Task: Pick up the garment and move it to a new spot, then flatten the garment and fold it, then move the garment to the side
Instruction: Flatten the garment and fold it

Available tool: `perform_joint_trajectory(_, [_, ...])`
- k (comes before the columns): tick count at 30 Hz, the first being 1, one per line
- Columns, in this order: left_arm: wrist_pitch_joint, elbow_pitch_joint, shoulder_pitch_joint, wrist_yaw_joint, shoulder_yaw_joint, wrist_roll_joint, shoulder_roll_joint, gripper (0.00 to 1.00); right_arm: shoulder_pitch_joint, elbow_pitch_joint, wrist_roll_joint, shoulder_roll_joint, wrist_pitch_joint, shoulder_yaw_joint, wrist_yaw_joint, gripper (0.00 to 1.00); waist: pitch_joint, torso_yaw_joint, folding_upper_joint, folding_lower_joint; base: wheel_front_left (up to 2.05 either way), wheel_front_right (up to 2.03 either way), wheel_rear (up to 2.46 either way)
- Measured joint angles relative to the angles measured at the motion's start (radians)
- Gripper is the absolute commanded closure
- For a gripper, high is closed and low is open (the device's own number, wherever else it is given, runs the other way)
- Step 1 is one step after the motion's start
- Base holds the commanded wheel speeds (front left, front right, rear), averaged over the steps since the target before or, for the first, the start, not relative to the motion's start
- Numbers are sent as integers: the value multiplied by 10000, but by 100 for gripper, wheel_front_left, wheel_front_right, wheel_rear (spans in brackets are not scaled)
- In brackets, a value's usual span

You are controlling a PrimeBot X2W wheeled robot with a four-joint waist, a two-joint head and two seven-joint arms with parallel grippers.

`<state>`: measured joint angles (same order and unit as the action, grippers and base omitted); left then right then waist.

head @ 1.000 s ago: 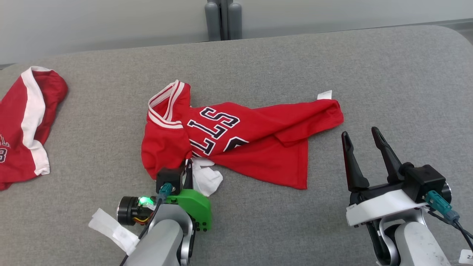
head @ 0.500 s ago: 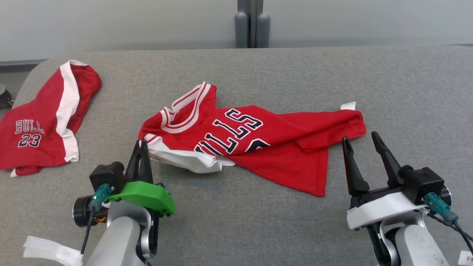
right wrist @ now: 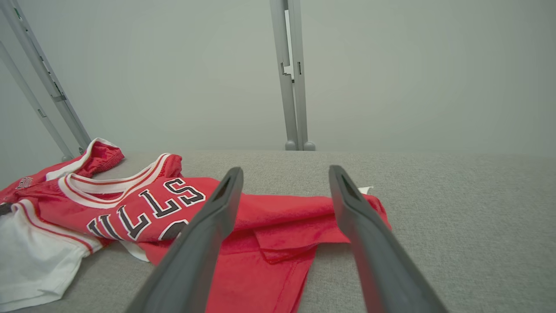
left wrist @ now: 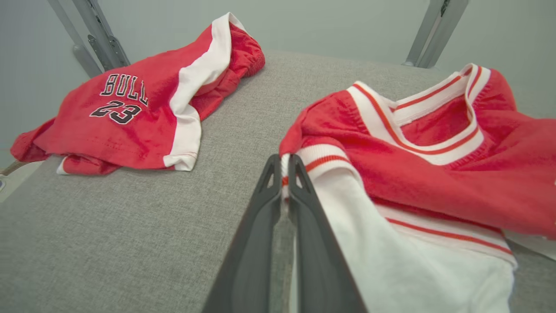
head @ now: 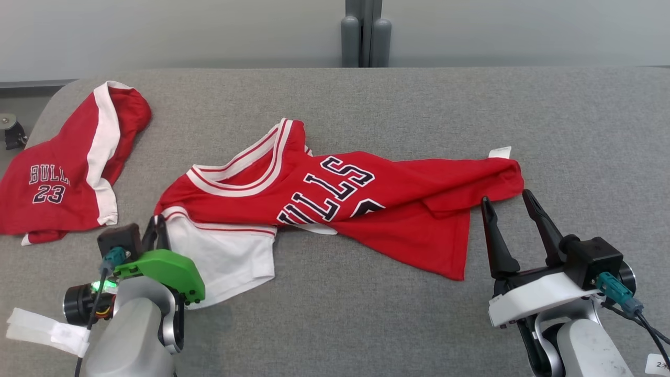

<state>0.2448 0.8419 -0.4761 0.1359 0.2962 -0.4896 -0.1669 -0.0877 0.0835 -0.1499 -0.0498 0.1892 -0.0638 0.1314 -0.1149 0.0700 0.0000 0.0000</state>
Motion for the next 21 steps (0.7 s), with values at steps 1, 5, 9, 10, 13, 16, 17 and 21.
perform_joint_trajectory(1, [48, 59, -84, 61, -77, 8, -6, 0, 1, 2, 4, 0, 0, 4, 0, 0, -7, 14, 0, 0, 0, 0, 0])
perform_joint_trajectory(5, [150, -77, -257, 190, -374, 155, -10, 0, 8, 19, 13, 2, -25, -21, 0, 0, 0, 99, 0, 0, 0, 0, 0])
perform_joint_trajectory(9, [176, -1498, 146, 286, -894, 502, 282, 0, 118, 13, 65, 0, 31, 94, 0, 0, 62, 253, 0, 0, 0, 0, 0])
perform_joint_trajectory(10, [174, -1893, 495, 288, -1009, 619, 368, 0, 174, 4, 69, -2, 77, 102, 0, 0, 88, 301, 0, 0, 0, 0, 0])
perform_joint_trajectory(13, [174, -3114, 1453, 412, -1133, 1340, 468, 0, 282, -48, -13, 6, 221, 125, 0, 0, 175, 446, 0, 0, 0, 0, 0])
perform_joint_trajectory(16, [178, -4065, 2343, 489, -997, 1944, 700, 0, 543, -29, 224, 2, 349, 347, 0, 0, 319, 596, 0, 0, 0, 0, 0])
perform_joint_trajectory(17, [178, -4243, 2721, 477, -961, 1964, 825, 0, 646, -15, 242, -2, 424, 405, 0, 0, 375, 651, 0, 0, 0, 0, 0])
perform_joint_trajectory(21, [176, -4614, 3594, 447, -953, 2008, 995, 0, 874, -27, 40, 6, 552, 466, 0, 0, 604, 812, 0, 0, 0, 0, 0])
